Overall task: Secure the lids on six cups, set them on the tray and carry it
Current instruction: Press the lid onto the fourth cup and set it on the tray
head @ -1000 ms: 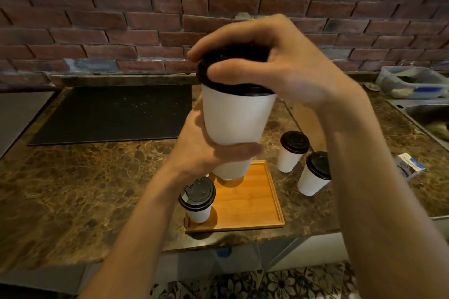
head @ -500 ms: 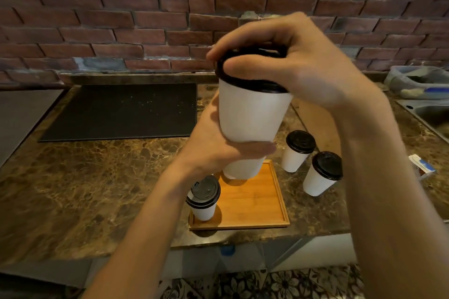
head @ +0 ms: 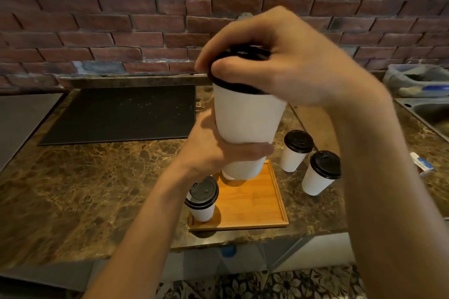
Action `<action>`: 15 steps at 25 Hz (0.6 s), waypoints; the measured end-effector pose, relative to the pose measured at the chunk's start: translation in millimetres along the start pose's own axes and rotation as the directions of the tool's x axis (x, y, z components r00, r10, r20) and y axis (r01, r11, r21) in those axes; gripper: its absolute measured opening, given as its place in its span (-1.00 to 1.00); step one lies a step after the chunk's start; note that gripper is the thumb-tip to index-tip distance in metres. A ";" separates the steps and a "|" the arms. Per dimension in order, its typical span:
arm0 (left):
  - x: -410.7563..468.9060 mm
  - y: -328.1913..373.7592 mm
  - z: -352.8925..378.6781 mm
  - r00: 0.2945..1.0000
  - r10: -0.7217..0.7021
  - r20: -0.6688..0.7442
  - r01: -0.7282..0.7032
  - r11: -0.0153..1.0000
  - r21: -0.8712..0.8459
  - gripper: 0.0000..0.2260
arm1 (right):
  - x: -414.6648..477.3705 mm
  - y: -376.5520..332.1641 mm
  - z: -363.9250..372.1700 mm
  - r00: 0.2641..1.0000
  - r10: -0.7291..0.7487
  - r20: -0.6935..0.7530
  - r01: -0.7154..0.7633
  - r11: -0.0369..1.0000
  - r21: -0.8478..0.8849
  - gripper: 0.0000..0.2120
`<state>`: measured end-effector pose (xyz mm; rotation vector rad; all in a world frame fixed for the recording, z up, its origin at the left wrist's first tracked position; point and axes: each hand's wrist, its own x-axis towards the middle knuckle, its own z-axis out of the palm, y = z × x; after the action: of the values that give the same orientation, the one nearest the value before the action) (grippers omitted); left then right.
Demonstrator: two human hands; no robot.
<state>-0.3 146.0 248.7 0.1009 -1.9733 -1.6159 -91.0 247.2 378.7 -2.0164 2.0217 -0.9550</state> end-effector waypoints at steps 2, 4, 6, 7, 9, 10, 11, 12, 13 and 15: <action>0.5 0.3 3.7 0.999 0.024 -0.043 -0.022 0.999 0.036 -0.52 | 5.3 -4.7 25.0 0.967 0.146 -0.208 -0.196 0.949 -0.245 -0.75; -1.1 2.3 6.1 0.997 0.030 -0.072 -0.026 0.998 0.053 -0.51 | 5.8 -11.9 38.5 0.904 0.185 -0.385 -0.338 0.860 -0.382 -0.70; -1.7 5.4 3.2 0.997 0.028 -0.069 -0.028 1.000 0.015 -0.40 | 3.3 -16.7 31.1 0.935 0.140 -0.327 -0.243 0.922 -0.301 -0.71; -2.1 6.4 1.5 0.998 0.029 -0.059 -0.029 1.000 0.004 -0.40 | 2.5 -17.1 24.4 0.953 0.131 -0.272 -0.195 0.955 -0.223 -0.74; -2.0 8.6 1.5 0.998 0.034 -0.044 -0.034 0.999 0.005 -0.42 | 2.8 -14.7 17.2 0.964 0.140 -0.224 -0.180 0.968 -0.173 -0.77; -1.7 8.9 2.6 0.999 0.033 -0.042 -0.033 0.999 -0.003 -0.44 | 3.5 -12.9 17.1 0.964 0.152 -0.216 -0.192 0.965 -0.177 -0.78; -1.2 7.7 3.4 0.999 0.028 -0.042 -0.029 1.000 -0.011 -0.45 | 4.5 -12.4 18.3 0.964 0.168 -0.208 -0.208 0.960 -0.186 -0.78; -1.3 5.5 4.1 0.999 0.021 -0.043 -0.022 1.000 -0.018 -0.46 | 5.0 -12.3 20.1 0.964 0.175 -0.199 -0.214 0.958 -0.191 -0.77; -1.7 4.1 4.0 0.999 0.013 -0.042 -0.014 1.000 -0.026 -0.44 | 4.7 -11.5 20.6 0.966 0.173 -0.192 -0.211 0.958 -0.196 -0.76; -1.7 3.2 3.8 0.999 -0.007 -0.046 0.005 0.999 -0.039 -0.38 | 2.3 -7.9 18.8 0.968 0.156 -0.195 -0.194 0.961 -0.195 -0.70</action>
<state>0.2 150.8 250.6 0.1280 -1.9081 -1.6401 -74.9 239.5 368.6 -1.8637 2.4474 -0.9483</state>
